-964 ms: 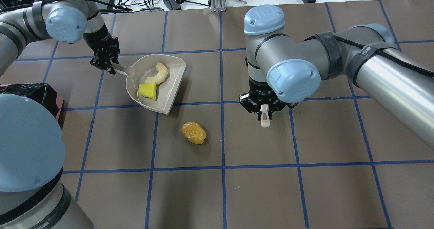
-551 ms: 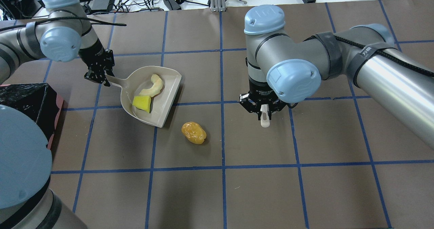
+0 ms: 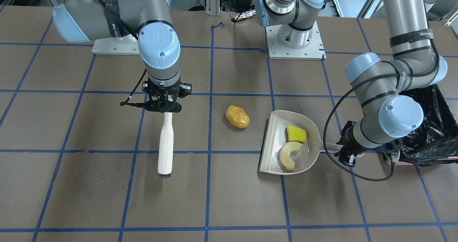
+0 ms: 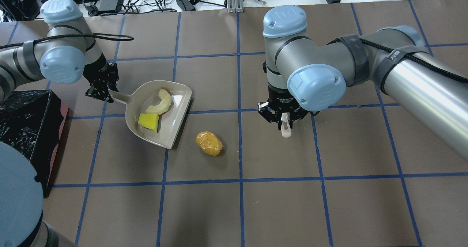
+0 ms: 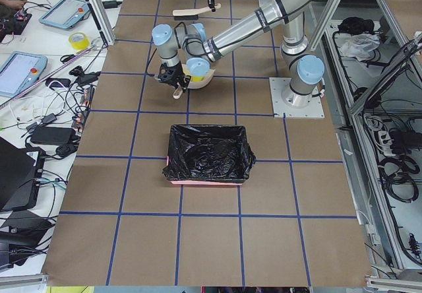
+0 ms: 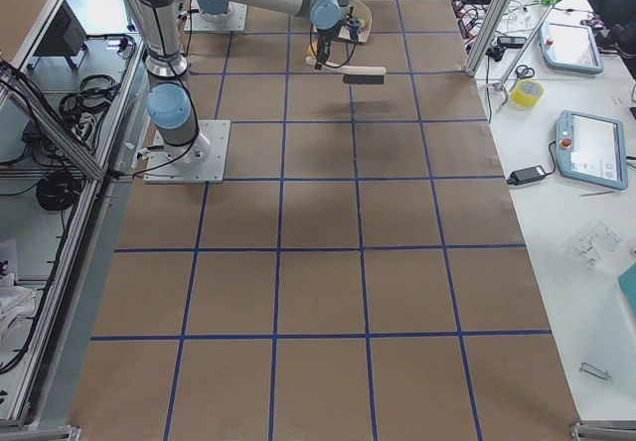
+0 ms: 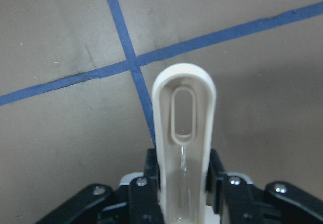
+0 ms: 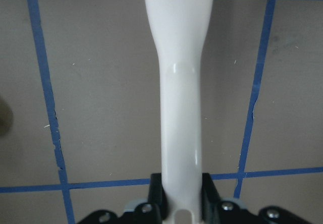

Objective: Sweep and dump trash into bin

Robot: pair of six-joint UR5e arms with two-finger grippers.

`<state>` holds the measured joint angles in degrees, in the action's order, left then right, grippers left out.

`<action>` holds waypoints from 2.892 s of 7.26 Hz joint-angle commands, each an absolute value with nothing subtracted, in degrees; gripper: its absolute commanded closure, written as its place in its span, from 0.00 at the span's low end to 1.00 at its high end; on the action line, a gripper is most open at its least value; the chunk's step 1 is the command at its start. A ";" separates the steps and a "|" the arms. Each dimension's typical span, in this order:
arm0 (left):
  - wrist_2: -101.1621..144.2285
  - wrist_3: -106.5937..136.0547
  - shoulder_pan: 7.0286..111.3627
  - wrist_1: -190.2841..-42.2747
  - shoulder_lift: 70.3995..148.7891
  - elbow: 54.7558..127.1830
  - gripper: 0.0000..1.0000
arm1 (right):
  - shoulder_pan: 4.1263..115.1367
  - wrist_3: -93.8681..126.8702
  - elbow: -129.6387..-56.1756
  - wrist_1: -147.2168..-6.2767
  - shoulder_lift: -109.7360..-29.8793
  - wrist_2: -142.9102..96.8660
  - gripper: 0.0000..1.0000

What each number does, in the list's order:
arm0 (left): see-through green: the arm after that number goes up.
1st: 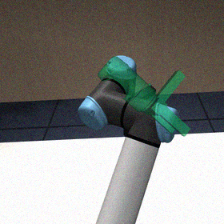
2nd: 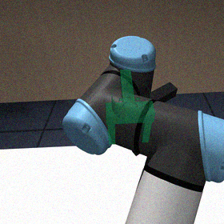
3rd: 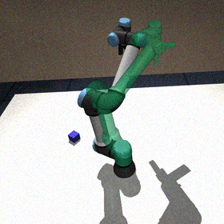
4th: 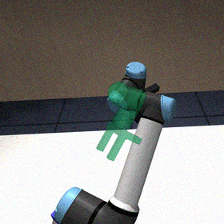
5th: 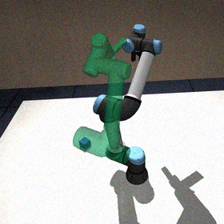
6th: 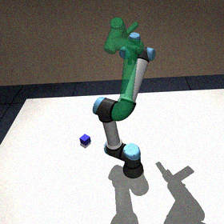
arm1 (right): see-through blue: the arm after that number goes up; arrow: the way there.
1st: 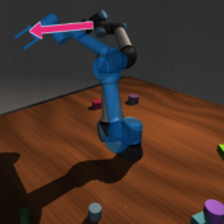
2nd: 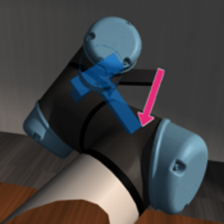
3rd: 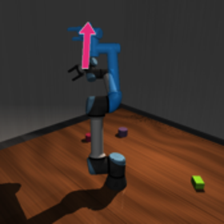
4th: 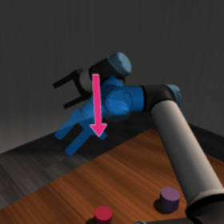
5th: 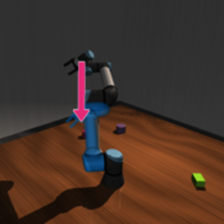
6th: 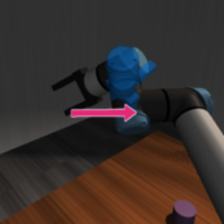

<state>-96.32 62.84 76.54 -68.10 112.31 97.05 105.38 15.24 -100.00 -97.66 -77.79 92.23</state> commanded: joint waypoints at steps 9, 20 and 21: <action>-96.15 64.60 73.13 -68.03 106.88 106.17 1.00 | 105.38 15.12 -100.02 -100.54 -75.85 92.11 0.90; -96.15 65.22 73.12 -67.24 107.67 106.08 1.00 | 105.56 16.43 -100.02 -101.43 -75.15 91.58 0.91; -96.07 65.21 73.04 -67.24 107.67 106.08 1.00 | 105.64 16.61 -100.02 -101.43 -75.23 91.58 0.91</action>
